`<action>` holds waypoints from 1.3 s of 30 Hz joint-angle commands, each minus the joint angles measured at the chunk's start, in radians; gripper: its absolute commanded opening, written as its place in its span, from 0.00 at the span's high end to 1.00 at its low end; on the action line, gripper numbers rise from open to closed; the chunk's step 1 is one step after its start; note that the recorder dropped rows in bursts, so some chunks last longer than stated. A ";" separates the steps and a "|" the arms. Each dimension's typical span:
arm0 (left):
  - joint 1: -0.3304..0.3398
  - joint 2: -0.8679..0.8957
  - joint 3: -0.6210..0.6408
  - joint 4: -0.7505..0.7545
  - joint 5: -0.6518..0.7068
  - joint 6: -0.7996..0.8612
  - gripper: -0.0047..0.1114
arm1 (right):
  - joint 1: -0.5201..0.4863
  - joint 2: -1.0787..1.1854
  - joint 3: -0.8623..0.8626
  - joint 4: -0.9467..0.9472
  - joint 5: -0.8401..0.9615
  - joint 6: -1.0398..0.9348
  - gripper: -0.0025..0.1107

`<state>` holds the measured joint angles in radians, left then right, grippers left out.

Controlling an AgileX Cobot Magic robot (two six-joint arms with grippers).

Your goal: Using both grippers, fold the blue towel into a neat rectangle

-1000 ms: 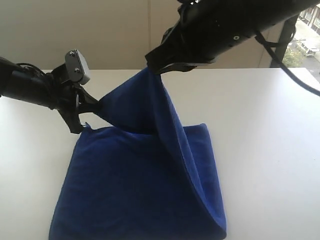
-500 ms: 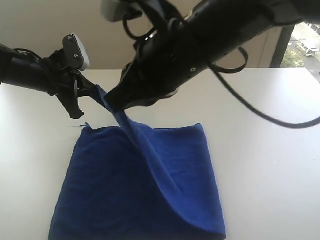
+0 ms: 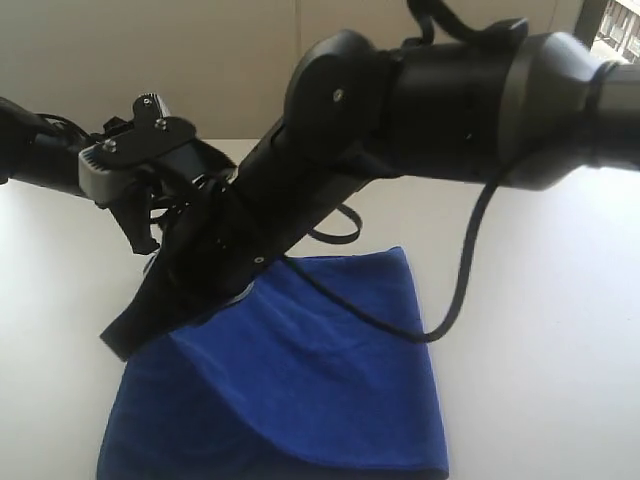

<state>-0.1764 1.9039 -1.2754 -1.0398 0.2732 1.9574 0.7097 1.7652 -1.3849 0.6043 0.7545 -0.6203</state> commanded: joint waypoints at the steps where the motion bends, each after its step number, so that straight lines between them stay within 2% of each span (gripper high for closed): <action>1: -0.007 -0.001 0.001 0.018 0.009 0.159 0.96 | 0.040 0.032 0.002 0.012 -0.056 -0.013 0.98; 15: -0.004 0.029 0.031 0.098 -0.019 0.159 0.95 | 0.069 0.086 0.002 0.037 -0.109 -0.013 0.98; 19: -0.004 0.029 0.040 0.137 -0.029 0.159 0.81 | 0.072 0.101 0.002 0.056 -0.109 -0.013 0.98; 23: -0.004 0.029 0.040 0.137 -0.047 0.159 0.71 | 0.084 0.117 0.002 0.058 -0.112 -0.013 0.98; 33: -0.004 0.029 0.040 0.137 -0.125 0.159 0.57 | 0.120 0.173 0.002 0.065 -0.129 -0.015 0.98; 39: 0.019 0.029 0.040 0.137 -0.157 0.159 0.51 | 0.122 0.173 0.002 0.068 -0.132 -0.014 0.98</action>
<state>-0.1708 1.9364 -1.2430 -0.8912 0.1270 1.9574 0.8271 1.9406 -1.3849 0.6626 0.6196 -0.6203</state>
